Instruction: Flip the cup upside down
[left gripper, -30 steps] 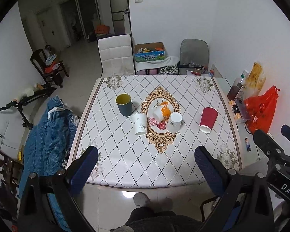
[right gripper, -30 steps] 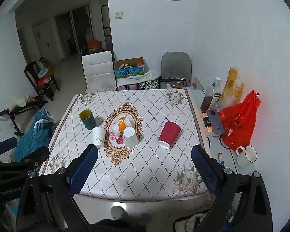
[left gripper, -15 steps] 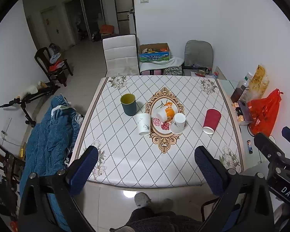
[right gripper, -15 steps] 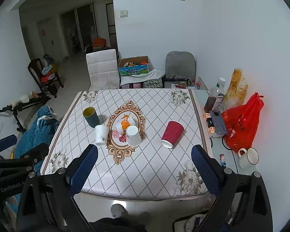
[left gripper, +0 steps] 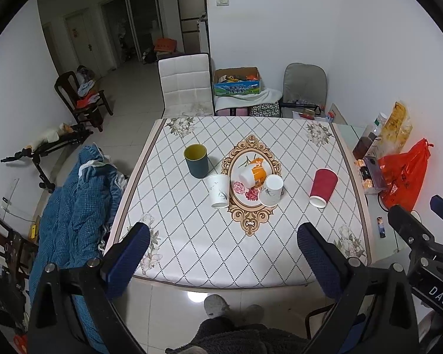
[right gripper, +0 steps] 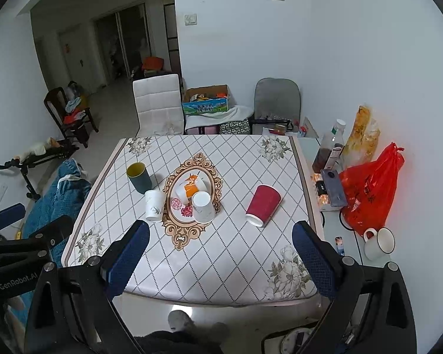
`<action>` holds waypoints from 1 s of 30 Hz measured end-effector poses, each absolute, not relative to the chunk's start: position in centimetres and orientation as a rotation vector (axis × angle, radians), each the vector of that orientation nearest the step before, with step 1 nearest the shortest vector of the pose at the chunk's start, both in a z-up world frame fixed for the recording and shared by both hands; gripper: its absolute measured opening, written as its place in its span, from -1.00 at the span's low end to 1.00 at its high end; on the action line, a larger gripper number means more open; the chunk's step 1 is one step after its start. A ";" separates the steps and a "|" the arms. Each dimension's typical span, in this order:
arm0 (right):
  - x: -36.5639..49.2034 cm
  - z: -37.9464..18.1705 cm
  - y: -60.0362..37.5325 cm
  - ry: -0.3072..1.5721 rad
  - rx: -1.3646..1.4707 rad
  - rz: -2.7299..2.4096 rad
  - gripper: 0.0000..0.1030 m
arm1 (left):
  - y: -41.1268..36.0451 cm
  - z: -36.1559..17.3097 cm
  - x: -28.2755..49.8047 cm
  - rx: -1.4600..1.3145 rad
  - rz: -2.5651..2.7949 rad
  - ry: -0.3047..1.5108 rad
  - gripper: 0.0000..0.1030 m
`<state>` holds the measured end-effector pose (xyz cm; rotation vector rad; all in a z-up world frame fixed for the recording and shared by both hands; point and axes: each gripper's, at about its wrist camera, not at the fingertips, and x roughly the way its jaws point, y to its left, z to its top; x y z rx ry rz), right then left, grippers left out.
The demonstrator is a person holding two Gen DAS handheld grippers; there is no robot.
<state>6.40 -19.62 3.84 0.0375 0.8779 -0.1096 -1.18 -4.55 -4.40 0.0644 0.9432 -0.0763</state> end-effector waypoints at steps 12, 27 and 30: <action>7.1 3.6 -20.3 0.887 0.033 -0.098 0.93 | -4.9 -4.4 -1.0 0.063 -0.071 0.949 0.98; 7.4 3.2 -20.3 0.891 0.021 -0.088 0.93 | -5.1 -4.4 -0.9 0.063 -0.075 0.951 0.98; 7.5 3.2 -20.4 0.892 0.022 -0.087 0.93 | -5.1 -4.4 -0.9 0.063 -0.077 0.950 0.98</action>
